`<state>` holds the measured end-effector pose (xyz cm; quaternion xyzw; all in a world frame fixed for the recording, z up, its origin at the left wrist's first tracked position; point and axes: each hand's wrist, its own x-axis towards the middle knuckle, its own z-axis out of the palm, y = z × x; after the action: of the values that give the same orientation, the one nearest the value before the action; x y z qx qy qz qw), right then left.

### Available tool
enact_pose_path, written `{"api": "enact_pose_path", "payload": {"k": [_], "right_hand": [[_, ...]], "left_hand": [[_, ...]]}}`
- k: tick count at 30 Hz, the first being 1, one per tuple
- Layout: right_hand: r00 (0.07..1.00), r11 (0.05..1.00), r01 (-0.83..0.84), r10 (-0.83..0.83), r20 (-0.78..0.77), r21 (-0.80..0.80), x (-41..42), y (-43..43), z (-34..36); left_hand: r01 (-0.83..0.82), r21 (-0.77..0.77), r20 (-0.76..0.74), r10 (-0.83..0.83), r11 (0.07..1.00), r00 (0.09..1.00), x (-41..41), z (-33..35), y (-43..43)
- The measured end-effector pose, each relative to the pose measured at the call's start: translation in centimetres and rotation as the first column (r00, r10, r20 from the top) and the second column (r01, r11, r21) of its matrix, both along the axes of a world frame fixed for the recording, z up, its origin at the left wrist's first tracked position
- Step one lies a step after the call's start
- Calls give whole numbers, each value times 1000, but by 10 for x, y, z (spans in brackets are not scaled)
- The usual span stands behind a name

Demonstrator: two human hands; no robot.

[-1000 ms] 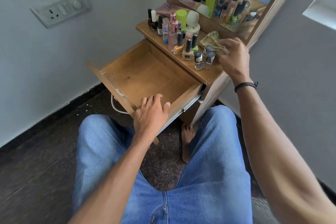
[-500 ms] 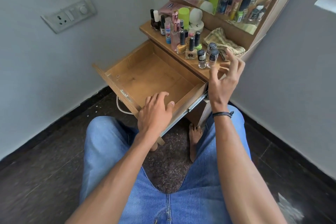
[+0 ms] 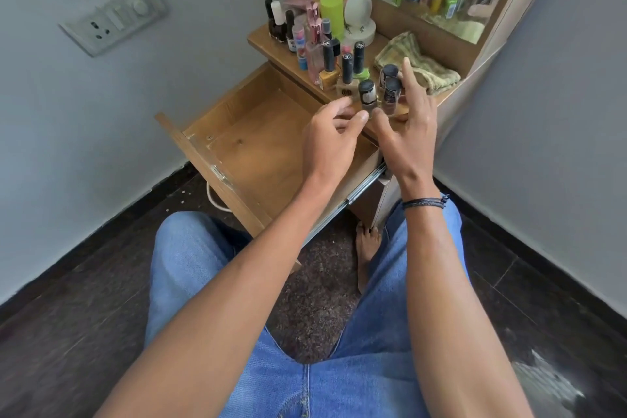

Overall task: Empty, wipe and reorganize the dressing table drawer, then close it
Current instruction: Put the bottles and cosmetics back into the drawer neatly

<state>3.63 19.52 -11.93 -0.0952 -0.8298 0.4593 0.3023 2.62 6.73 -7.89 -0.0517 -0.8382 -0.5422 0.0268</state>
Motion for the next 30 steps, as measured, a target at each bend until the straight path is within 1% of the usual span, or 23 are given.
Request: {"api": "enact_pose_path", "payload": {"k": [3,5,9,13,18,23,27,30], "right_hand": [[1000,997,-6,8,23,-82,-2,2,3],[1000,995,-13,14,10,-96,-2,3,4],[1000,996,-21,23,12,-88,-4,5,6],[999,999,-3,6,54,-39,-8,7,5],[999,998,-20,22,43,-62,-9,7,6],[998,995,5,1,62,-100,-6,7,8],[998,993,31,-25,53,-117,-2,1,13],[999,995,6,-2,35,-96,3,-4,15]], "left_hand": [[12,-28,3,-12,1000,1000,-5,-3,8],[14,-52,3,-13,999,1000,-7,-5,11],[37,-44,-12,-38,998,999,-11,-3,15],[36,-89,-44,-40,995,998,-12,-1,20],[47,-131,-52,-55,990,997,-14,0,22],[78,-121,-56,-86,990,995,-14,0,23],[106,-68,-62,-110,992,992,-11,-2,18],[114,-17,-50,-115,993,992,-7,-5,11]]}}
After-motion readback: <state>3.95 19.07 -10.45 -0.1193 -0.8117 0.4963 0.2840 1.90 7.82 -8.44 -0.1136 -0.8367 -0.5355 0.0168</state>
